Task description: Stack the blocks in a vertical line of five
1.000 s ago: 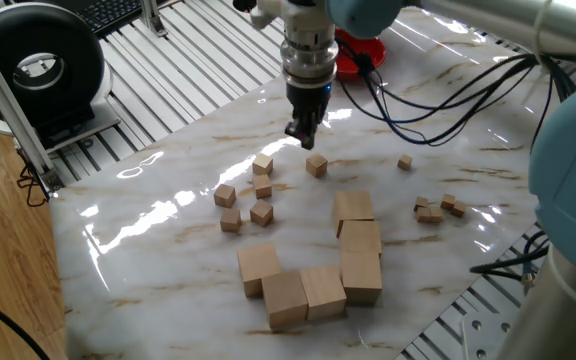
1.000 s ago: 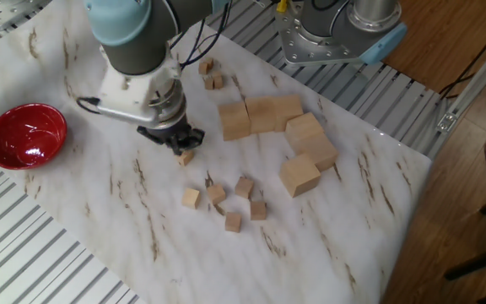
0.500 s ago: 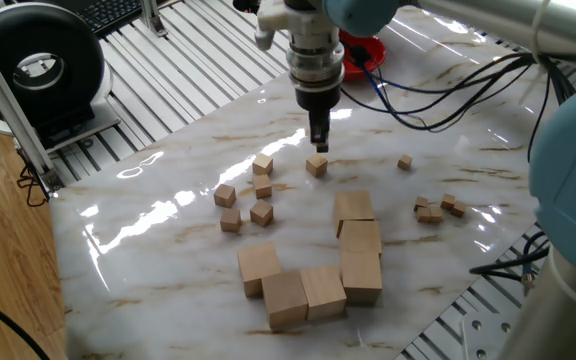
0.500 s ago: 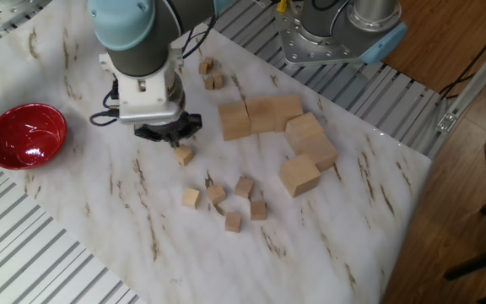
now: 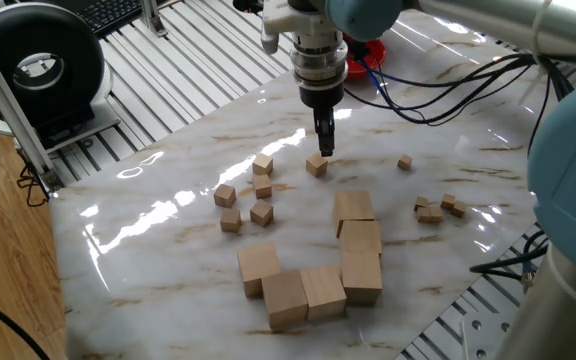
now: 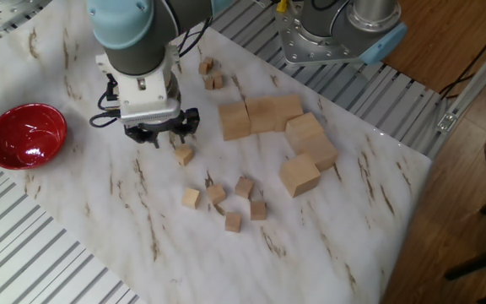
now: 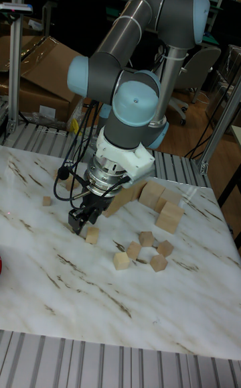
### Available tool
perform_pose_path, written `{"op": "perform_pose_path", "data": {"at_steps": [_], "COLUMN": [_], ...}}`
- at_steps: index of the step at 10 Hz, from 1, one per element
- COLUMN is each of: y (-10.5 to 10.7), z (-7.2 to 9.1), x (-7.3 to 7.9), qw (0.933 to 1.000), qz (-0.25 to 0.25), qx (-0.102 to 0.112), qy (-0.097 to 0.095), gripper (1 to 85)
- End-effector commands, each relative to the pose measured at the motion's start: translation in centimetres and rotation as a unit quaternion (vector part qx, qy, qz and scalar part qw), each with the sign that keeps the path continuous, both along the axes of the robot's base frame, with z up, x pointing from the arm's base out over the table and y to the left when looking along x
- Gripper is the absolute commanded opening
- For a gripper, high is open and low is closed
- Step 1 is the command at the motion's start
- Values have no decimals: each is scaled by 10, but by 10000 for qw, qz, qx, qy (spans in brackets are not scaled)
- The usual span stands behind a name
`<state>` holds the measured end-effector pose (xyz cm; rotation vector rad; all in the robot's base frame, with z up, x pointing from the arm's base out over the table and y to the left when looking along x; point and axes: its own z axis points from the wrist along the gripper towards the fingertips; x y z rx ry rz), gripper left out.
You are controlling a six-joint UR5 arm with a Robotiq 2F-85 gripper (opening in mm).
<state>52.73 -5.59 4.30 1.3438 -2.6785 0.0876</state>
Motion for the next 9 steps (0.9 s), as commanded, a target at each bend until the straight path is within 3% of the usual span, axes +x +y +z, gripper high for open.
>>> {"op": "perform_pose_path", "data": {"at_steps": [1,2,3,4,5,6,7,8,9], "y": [-28,-34,-28,-21,-10,11,24,30,28], "z": [4,5,3,2,1,-1,-1,-2,-2], "x": [9,9,18,16,2,1,1,4,14], "qw": [9975,9967,9963,9964,9980,9982,9965,9941,9915], "qz": [533,593,719,779,624,503,610,811,1090], "qx": [-447,-549,-429,-285,-85,318,573,716,687], "qy": [-77,-53,-209,-178,56,34,29,-13,-185], "gripper": [627,617,610,593,587,583,580,563,533]}}
